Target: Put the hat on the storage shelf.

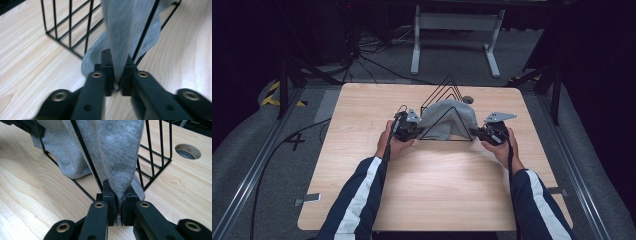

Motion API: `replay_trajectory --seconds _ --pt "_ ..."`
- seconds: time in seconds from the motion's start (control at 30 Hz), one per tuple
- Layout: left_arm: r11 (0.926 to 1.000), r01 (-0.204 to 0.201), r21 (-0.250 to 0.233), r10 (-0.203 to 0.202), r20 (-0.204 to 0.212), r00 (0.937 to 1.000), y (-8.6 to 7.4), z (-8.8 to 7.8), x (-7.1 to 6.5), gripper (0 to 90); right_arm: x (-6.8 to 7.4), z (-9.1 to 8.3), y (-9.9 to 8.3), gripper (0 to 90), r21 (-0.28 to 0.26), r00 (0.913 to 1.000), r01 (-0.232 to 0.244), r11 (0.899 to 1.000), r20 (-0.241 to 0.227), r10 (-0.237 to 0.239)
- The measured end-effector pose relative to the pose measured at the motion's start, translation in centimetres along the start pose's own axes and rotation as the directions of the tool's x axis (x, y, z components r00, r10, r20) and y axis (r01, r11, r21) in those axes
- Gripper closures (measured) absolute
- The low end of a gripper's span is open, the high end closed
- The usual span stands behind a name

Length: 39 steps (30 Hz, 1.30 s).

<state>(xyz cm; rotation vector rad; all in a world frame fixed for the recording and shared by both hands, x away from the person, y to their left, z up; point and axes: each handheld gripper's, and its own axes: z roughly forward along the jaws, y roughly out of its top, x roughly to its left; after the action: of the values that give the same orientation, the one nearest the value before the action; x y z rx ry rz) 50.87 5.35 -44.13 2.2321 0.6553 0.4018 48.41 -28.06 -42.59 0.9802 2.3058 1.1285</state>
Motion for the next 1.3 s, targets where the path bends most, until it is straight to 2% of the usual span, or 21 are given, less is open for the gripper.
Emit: replay_trajectory --seconds 0.1,0.17,0.2,0.23,0.3,0.37,0.5,0.63,0.83,0.93,1.03,1.17,1.23,1.3 --pt "1.0000 -0.009 0.003 0.009 -0.013 0.9999 -0.5 -0.7 0.0 76.7 0.1 -0.1 0.1 75.0 0.013 0.9997 0.004 1.000 0.026 -0.004" --pt "0.9994 -0.033 -0.006 0.033 -0.019 0.9993 -0.8 -1.8 -0.1 75.6 0.1 -0.3 0.1 72.3 0.014 0.9996 0.003 1.000 0.030 -0.003" --pt "0.9994 -0.033 -0.006 0.033 -0.019 0.9993 -0.8 -1.8 -0.1 73.0 0.1 -0.3 0.1 72.3 0.014 0.9996 0.003 1.000 0.030 -0.003" --pt "0.9993 -0.037 -0.007 0.037 -0.016 0.9992 -1.1 -2.3 -0.2 73.0 0.2 -0.7 0.0 68.4 0.014 0.9991 0.001 1.000 0.042 -0.002" --pt "0.9975 -0.070 0.001 0.070 -0.015 0.9974 -1.7 -3.6 -0.4 71.0 0.2 -1.4 -0.2 66.8 0.010 0.9993 -0.002 1.000 0.038 0.002" --pt "0.9960 -0.089 0.004 0.089 -0.011 0.9960 -2.3 -4.9 -0.6 69.2 0.4 -2.2 -0.5 65.5 0.019 0.9989 0.014 1.000 0.044 -0.014" --pt "0.9951 -0.099 -0.006 0.099 -0.032 0.9946 -3.8 -7.1 -1.0 63.8 0.8 -3.7 -1.3 62.3 0.044 0.9980 0.039 0.998 0.047 -0.041" --pt "0.9930 -0.114 0.028 0.116 -0.043 0.9924 -5.9 -9.4 -1.6 56.0 1.3 -5.7 -2.5 58.7 0.054 0.9971 0.054 0.997 0.051 -0.057" --pt "0.9897 -0.126 0.068 0.130 -0.053 0.9901 -9.4 -12.1 -2.4 48.5 2.0 -8.1 -5.6 52.5 0.072 0.9972 0.051 0.996 0.051 -0.055" --pt "0.9881 -0.125 0.089 0.129 -0.044 0.9906 -11.1 -13.2 -2.8 43.1 2.6 -9.2 -7.6 49.1 0.099 0.9964 0.058 0.993 0.055 -0.063" --pt "0.9824 -0.148 0.114 0.153 -0.033 0.9877 -12.8 -14.1 -3.4 39.4 2.9 -10.1 -9.6 45.6 0.125 0.9968 0.055 0.991 0.051 -0.062" --pt "0.9797 -0.134 0.149 0.139 -0.027 0.9899 -14.9 -14.6 -4.1 34.5 2.8 -11.2 -12.2 42.6 0.143 0.9985 0.025 0.989 0.045 -0.032" --pt "0.9843 -0.117 0.132 0.119 -0.007 0.9928 -15.9 -14.8 -4.4 33.6 2.6 -11.8 -13.1 39.2 0.119 0.9992 -0.016 0.993 0.038 0.012" --pt "0.9915 -0.080 0.102 0.079 0.009 0.9968 -16.7 -15.0 -4.4 29.7 2.3 -12.4 -13.9 36.3 0.095 0.9980 -0.047 0.994 0.046 0.043"
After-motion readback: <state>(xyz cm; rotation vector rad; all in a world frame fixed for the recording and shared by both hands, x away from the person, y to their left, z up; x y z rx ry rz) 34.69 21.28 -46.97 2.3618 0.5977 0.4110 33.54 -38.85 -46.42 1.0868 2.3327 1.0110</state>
